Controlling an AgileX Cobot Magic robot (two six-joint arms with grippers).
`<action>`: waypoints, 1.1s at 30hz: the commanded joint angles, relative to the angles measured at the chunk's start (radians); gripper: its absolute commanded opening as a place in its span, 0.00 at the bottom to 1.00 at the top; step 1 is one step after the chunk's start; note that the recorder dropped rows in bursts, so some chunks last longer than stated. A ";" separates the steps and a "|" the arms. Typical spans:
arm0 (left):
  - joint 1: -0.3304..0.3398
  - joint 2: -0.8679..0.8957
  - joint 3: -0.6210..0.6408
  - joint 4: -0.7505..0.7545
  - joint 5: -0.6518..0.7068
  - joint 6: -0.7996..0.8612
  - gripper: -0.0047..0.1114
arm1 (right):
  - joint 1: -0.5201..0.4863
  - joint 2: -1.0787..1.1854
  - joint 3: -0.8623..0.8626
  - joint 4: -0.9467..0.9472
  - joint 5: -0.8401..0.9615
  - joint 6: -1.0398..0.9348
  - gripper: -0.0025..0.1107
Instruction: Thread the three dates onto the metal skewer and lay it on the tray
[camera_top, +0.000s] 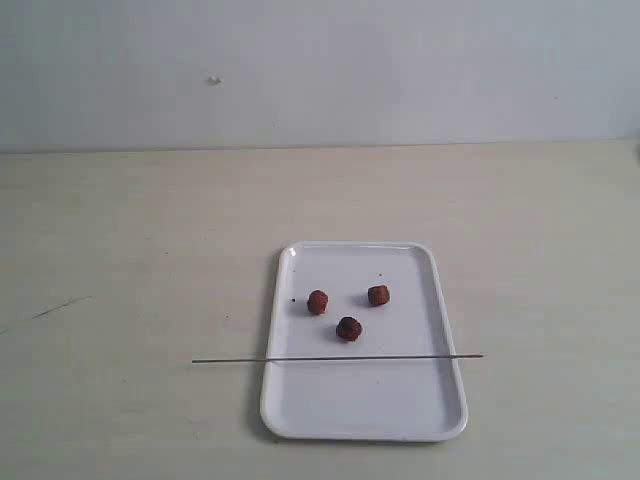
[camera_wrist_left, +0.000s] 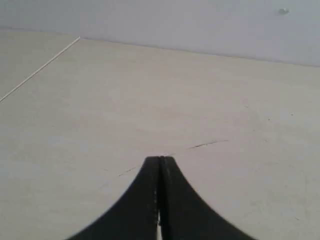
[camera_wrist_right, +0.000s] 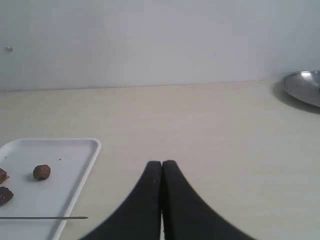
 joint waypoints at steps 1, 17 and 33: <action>0.004 -0.007 0.000 0.066 -0.051 0.019 0.04 | -0.005 -0.006 0.006 0.000 -0.001 -0.003 0.02; 0.004 -0.007 0.000 0.092 -0.670 -0.206 0.04 | -0.005 -0.006 0.006 0.000 -0.001 -0.003 0.02; 0.004 0.255 -0.520 -0.081 -0.461 -0.313 0.04 | -0.005 -0.006 0.006 0.000 -0.001 -0.003 0.02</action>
